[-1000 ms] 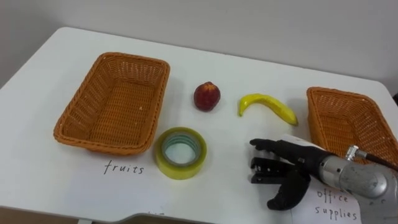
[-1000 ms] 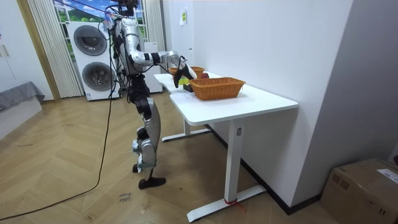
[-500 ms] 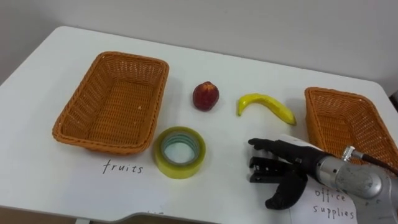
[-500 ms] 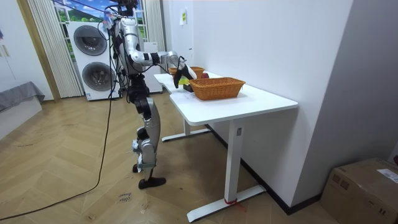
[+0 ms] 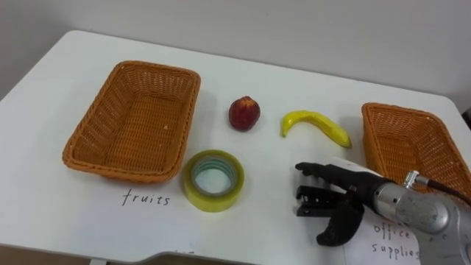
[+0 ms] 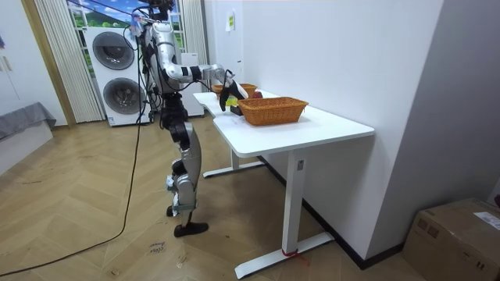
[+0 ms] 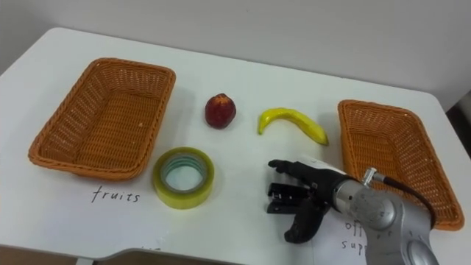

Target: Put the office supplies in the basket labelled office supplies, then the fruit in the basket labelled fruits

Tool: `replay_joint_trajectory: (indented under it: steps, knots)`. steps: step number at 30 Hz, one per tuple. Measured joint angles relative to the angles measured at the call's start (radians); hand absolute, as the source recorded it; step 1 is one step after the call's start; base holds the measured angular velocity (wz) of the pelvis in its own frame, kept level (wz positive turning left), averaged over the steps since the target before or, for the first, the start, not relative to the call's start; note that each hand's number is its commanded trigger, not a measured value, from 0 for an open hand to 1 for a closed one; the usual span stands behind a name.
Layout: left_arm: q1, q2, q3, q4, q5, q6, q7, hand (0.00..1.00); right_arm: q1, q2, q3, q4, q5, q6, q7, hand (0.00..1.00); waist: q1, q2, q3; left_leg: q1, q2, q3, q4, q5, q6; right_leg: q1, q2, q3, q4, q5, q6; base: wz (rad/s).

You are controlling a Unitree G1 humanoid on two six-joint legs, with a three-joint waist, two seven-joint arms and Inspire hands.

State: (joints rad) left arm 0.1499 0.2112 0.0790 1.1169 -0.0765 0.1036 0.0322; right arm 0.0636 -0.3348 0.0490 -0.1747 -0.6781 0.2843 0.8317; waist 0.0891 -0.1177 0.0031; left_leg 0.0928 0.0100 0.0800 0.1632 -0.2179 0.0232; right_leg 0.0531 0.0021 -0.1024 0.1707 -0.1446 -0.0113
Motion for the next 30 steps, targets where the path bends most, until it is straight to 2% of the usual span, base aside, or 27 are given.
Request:
replay_joint_trajectory:
  steps: [20,30]
  knots:
    - [0.002,-0.003,0.018,0.002,0.001,0.008,-0.003,0.00,-0.001,0.015,-0.001,-0.001,-0.034,0.001,-0.004,0.00,0.001,0.002,-0.0006,0.003,0.000,-0.001,-0.005,0.001,0.001,0.001,0.000,0.001,0.002,0.002,0.001,0.00]
    - [0.000,-0.004,0.017,-0.003,0.004,0.013,0.001,0.00,-0.001,0.015,0.000,0.018,-0.062,0.000,-0.050,0.00,-0.001,0.005,-0.0002,0.005,-0.001,-0.003,-0.010,0.002,0.002,0.002,-0.002,-0.004,0.002,0.002,0.001,0.00]
